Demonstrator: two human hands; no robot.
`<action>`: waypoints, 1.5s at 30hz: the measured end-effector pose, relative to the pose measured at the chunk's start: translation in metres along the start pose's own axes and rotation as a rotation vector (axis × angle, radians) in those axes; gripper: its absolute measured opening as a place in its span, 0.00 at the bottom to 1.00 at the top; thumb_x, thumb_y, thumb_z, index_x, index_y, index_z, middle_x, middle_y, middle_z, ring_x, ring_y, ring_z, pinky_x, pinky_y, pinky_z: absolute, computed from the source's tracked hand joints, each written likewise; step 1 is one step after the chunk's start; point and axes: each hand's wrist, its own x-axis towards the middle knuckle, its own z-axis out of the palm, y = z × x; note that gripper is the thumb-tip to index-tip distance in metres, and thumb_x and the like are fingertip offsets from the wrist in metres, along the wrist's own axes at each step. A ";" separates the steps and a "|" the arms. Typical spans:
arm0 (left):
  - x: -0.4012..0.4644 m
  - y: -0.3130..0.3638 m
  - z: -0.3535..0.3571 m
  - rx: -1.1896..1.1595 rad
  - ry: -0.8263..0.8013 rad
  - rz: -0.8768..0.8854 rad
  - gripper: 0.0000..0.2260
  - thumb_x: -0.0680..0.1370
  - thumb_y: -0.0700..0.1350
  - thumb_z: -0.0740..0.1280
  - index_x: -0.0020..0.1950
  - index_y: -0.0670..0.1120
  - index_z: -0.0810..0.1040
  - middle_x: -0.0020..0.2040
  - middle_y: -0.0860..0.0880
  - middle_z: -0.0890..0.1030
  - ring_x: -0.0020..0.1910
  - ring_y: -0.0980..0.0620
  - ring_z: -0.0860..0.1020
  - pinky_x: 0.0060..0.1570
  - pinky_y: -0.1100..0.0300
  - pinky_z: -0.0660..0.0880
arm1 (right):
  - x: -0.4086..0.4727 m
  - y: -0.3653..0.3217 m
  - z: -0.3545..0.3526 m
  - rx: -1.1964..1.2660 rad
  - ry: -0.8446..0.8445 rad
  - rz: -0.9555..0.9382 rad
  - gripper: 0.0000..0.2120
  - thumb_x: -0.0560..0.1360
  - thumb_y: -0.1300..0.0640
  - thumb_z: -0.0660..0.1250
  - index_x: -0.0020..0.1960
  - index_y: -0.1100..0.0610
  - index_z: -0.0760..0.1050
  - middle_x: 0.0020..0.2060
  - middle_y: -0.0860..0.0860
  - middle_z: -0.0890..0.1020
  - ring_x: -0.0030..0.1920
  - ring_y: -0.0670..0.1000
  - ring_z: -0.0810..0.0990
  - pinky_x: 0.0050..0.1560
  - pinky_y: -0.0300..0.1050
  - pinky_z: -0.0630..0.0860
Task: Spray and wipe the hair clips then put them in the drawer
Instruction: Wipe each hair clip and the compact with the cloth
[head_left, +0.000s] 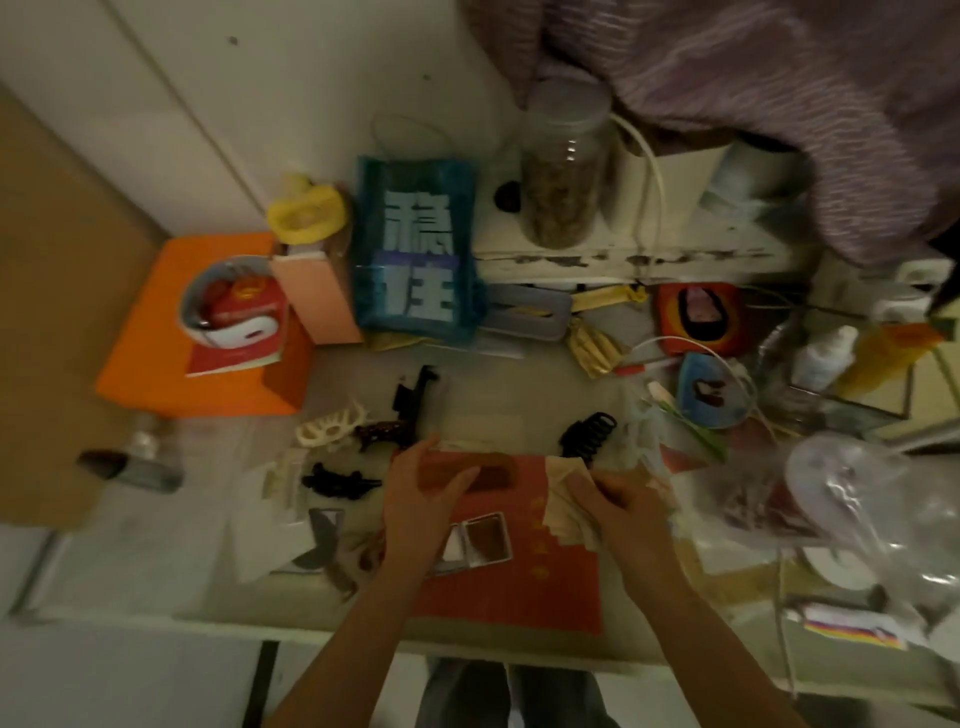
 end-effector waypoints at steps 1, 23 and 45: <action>-0.001 -0.002 -0.013 -0.016 0.012 -0.004 0.25 0.72 0.50 0.74 0.66 0.52 0.71 0.63 0.50 0.75 0.61 0.50 0.74 0.62 0.48 0.73 | -0.002 -0.002 0.009 -0.016 -0.024 0.004 0.10 0.75 0.49 0.68 0.42 0.55 0.82 0.35 0.55 0.83 0.40 0.55 0.82 0.44 0.49 0.76; 0.126 -0.140 -0.241 0.095 -0.254 -0.025 0.22 0.68 0.48 0.77 0.57 0.60 0.72 0.52 0.63 0.73 0.49 0.65 0.73 0.46 0.77 0.68 | -0.047 0.006 0.277 -0.017 0.147 0.177 0.08 0.75 0.57 0.68 0.39 0.57 0.81 0.32 0.52 0.83 0.35 0.49 0.80 0.37 0.43 0.74; 0.139 -0.165 -0.223 -0.038 -0.189 -0.240 0.12 0.72 0.41 0.74 0.54 0.49 0.81 0.43 0.60 0.79 0.39 0.69 0.75 0.38 0.81 0.68 | -0.052 0.019 0.307 -0.029 0.189 0.231 0.09 0.76 0.58 0.67 0.43 0.65 0.80 0.40 0.65 0.79 0.38 0.55 0.77 0.41 0.45 0.73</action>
